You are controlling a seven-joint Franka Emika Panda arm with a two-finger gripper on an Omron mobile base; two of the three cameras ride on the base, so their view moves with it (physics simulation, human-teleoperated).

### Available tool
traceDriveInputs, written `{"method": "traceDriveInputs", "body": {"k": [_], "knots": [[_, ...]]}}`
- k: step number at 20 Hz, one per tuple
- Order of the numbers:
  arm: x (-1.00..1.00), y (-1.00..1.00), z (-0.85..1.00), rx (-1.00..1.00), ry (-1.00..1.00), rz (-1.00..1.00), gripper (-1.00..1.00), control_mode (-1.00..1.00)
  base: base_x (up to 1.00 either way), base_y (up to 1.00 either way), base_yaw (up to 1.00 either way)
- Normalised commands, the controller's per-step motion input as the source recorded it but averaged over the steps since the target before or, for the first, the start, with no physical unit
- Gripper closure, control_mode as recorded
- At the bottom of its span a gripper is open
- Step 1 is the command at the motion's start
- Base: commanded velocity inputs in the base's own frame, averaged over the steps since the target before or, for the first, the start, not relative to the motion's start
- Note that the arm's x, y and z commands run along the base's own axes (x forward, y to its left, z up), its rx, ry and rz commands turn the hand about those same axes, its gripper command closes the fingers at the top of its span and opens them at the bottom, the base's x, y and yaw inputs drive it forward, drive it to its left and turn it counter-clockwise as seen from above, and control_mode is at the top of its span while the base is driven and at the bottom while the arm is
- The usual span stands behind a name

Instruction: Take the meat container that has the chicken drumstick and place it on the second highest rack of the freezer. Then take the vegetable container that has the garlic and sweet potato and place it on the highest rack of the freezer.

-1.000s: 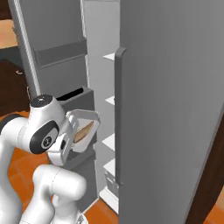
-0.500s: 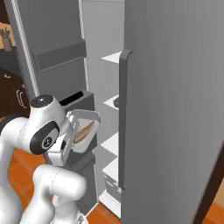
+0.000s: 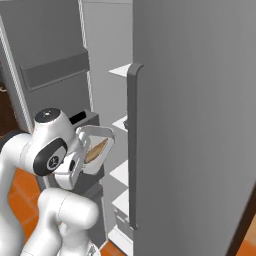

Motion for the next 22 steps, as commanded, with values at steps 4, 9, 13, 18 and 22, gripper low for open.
{"method": "traceDriveInputs", "body": {"k": [4, 9, 13, 18, 22], "knots": [[0.0, 0.0, 0.0, 0.0, 0.0, 0.0, 1.0, 1.0, 0.46, -0.05, -0.01], [0.0, 0.0, 0.0, 0.0, 0.0, 0.0, 1.0, 1.0, 0.27, 0.0, 0.0], [0.0, 0.0, 0.0, 0.0, 0.0, 0.0, 1.0, 1.0, 0.0, 0.0, 0.0], [0.0, 0.0, 0.02, 0.0, -0.06, 0.0, 1.0, -1.0, 0.0, 0.0, 0.0], [0.02, 0.01, 0.41, 0.0, -0.34, 0.0, 1.0, -1.0, 0.0, 0.0, 0.0]]}}
